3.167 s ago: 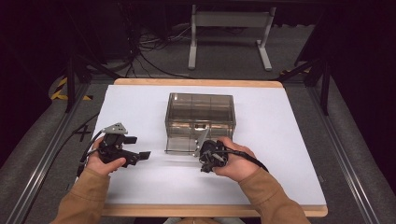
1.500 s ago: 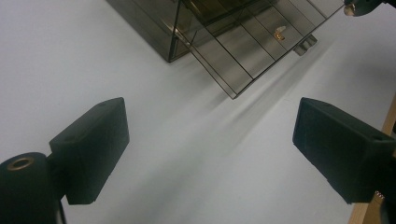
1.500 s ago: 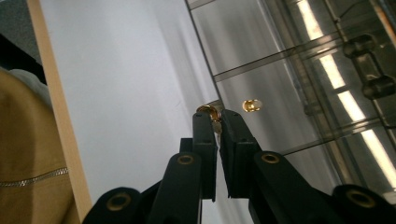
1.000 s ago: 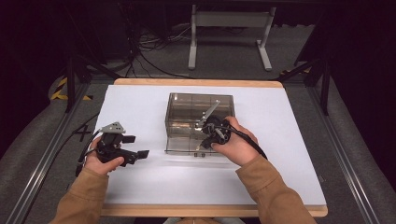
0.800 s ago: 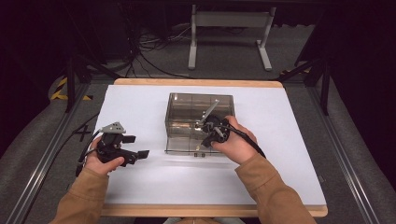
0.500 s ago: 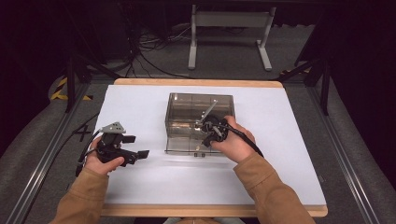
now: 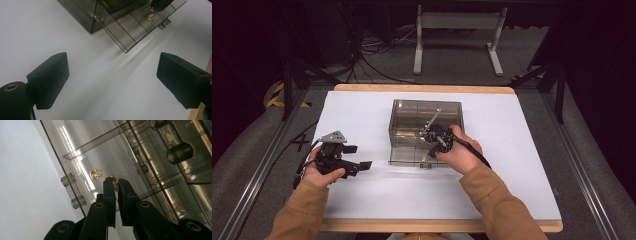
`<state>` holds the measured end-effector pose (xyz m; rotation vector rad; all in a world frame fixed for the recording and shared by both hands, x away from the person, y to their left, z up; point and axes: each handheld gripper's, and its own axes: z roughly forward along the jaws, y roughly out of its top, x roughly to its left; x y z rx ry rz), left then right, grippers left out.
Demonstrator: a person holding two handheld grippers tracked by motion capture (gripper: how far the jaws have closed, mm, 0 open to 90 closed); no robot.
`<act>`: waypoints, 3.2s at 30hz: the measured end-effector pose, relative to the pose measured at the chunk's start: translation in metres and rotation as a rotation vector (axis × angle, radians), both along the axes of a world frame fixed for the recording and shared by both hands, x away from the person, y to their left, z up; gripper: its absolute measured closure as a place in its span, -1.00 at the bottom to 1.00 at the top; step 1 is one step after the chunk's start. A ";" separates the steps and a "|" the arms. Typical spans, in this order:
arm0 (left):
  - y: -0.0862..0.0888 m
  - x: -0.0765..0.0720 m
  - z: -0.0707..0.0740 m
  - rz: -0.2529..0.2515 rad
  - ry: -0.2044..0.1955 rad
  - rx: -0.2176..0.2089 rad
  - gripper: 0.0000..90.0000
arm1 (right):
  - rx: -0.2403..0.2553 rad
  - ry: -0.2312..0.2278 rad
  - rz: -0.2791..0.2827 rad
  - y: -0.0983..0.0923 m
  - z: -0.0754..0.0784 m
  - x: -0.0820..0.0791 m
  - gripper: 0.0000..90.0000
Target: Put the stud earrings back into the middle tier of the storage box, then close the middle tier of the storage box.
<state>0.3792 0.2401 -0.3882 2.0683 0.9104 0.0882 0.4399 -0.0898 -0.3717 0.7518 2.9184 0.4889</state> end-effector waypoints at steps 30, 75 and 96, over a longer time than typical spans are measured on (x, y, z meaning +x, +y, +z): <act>0.001 0.000 0.000 0.001 -0.003 -0.005 -0.75 | -0.021 -0.036 0.018 0.007 0.000 -0.006 0.78; -0.004 0.003 0.002 -0.007 -0.008 -0.003 -0.75 | 0.205 -0.031 0.244 -0.030 0.016 -0.059 1.00; -0.002 0.002 0.003 -0.011 -0.009 -0.001 -0.75 | 0.133 0.037 0.355 -0.013 -0.005 -0.065 1.00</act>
